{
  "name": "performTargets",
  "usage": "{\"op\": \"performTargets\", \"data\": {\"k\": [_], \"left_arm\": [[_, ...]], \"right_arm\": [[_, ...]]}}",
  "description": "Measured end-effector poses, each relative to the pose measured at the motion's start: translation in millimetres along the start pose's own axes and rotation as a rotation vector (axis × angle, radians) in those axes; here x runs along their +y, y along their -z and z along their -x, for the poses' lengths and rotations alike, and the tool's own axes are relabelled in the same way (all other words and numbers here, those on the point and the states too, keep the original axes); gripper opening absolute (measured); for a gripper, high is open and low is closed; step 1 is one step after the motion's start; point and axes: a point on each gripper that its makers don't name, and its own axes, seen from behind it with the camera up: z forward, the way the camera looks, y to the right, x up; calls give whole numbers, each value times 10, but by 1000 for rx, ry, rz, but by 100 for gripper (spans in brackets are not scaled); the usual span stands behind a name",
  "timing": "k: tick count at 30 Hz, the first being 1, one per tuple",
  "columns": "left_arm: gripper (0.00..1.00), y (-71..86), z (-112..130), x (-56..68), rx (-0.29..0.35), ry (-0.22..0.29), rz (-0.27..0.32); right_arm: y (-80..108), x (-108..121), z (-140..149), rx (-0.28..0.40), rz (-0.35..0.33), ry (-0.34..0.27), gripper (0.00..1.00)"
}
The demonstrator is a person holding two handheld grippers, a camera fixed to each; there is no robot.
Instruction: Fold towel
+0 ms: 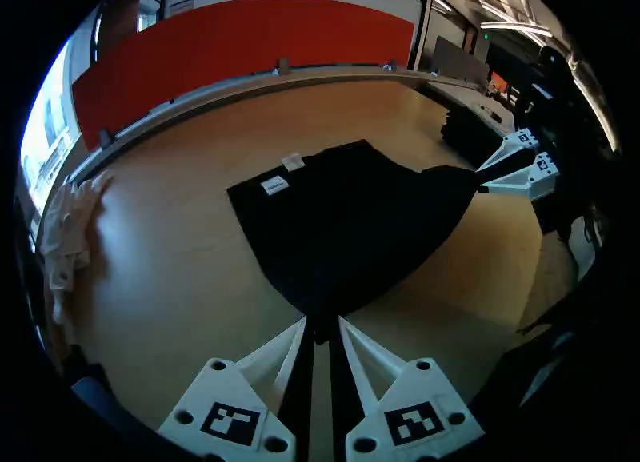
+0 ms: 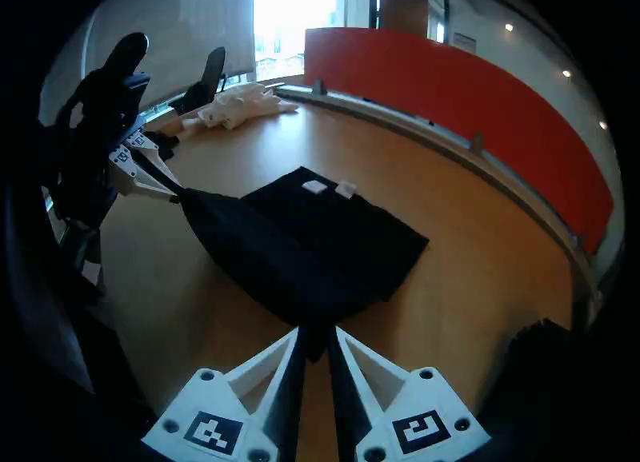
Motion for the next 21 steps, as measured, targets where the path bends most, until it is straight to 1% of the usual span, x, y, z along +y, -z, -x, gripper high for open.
{"op": "performTargets", "data": {"k": [5, 11, 21], "left_arm": [[12, 111, -89, 15, 8, 8, -5], [12, 244, -193, 28, 21, 8, -7], [12, 452, -301, 74, 40, 37, 6]], "right_arm": [[130, -42, -100, 0, -2, 18, 18], [251, -63, -218, 11, -3, 12, 18], [436, -92, -327, 13, -6, 7, 18]]}}
